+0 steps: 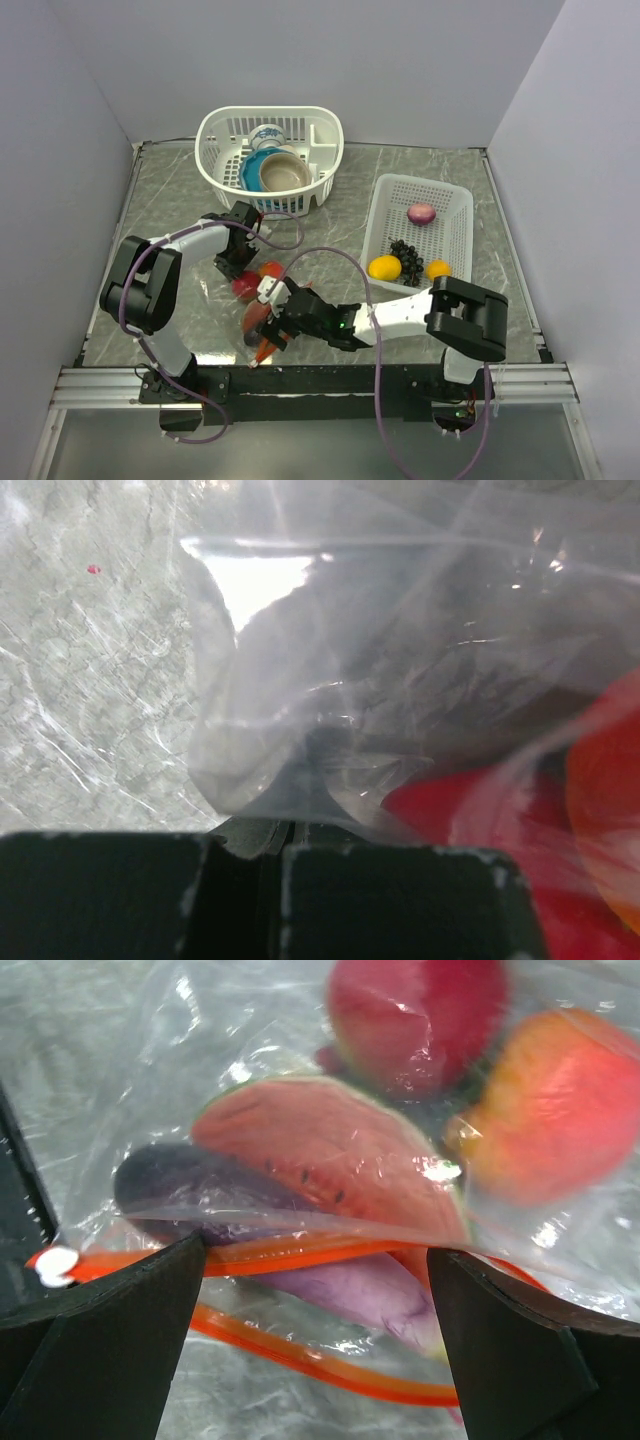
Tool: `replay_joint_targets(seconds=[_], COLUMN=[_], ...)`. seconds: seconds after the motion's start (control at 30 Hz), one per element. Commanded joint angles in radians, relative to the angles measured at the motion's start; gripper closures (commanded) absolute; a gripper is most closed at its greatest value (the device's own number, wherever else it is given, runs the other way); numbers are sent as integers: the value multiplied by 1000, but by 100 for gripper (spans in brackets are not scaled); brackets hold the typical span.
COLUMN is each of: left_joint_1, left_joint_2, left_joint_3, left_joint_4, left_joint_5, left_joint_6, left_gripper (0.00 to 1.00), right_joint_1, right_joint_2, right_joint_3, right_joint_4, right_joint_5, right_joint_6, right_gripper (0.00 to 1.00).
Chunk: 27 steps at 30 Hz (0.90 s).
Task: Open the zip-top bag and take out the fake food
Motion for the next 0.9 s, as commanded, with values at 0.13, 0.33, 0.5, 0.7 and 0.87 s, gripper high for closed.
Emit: replay_joint_targets(seconds=[0.13, 0.33, 0.5, 0.7, 0.87], left_joint_1=[2, 0, 0, 2, 12], left_joint_2=[6, 17, 7, 6, 9], left_joint_3=[16, 26, 23, 3, 0], left_joint_4=[33, 30, 30, 52, 64], left_joint_5=[6, 8, 9, -29, -61], left_joint_6=[17, 14, 14, 20, 18], left_gripper=[99, 99, 99, 99, 99], right_joint_1=[-46, -48, -48, -43, -30], right_joint_2=[11, -12, -32, -113, -217], right_joint_3=[-59, -89, -115, -104, -139], right_joint_4=[24, 1, -1, -90, -146], right_joint_5=[-184, -181, -173, -167, -159], right_joint_6=[96, 125, 165, 222, 259], right_gripper=[0, 14, 34, 97, 100])
